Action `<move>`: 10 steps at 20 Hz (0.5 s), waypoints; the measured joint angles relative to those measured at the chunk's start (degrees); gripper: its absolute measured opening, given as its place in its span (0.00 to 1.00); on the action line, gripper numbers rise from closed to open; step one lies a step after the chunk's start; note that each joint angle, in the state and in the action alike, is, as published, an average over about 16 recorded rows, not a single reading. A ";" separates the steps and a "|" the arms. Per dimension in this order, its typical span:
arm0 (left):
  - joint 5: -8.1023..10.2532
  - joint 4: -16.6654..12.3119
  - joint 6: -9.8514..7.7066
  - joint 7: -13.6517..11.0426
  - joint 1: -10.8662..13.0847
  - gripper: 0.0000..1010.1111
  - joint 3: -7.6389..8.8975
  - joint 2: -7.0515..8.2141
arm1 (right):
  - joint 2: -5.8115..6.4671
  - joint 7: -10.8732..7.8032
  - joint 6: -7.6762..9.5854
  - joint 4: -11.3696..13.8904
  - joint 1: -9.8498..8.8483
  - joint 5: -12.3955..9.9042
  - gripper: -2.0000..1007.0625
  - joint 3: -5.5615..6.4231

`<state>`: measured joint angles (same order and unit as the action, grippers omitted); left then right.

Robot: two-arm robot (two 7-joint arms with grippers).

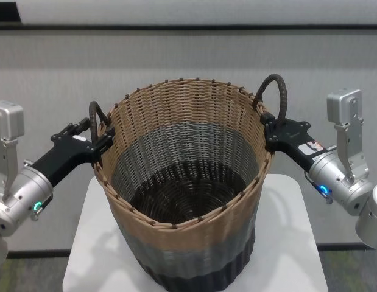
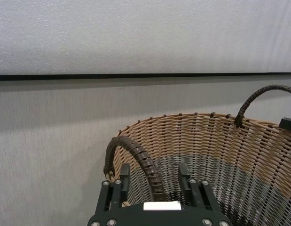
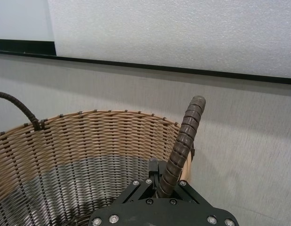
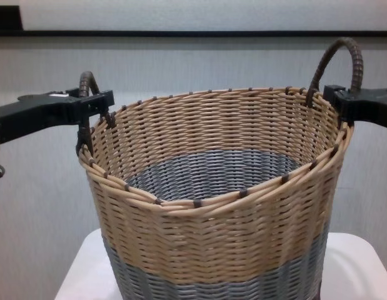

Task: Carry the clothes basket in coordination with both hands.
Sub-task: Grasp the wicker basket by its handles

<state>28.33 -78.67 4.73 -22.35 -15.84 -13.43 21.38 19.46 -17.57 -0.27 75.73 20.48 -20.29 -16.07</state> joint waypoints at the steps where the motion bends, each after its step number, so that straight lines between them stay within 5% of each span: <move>1: 0.00 0.00 0.00 0.00 0.00 0.66 0.00 0.00 | 0.00 0.00 0.00 0.00 0.00 0.00 0.01 0.00; 10: 0.00 0.00 0.00 0.00 0.00 0.34 0.00 0.00 | 0.00 0.00 0.00 0.00 0.00 0.00 0.01 0.00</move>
<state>28.33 -78.67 4.73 -22.35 -15.84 -13.43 21.38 19.46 -17.57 -0.28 75.73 20.48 -20.29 -16.07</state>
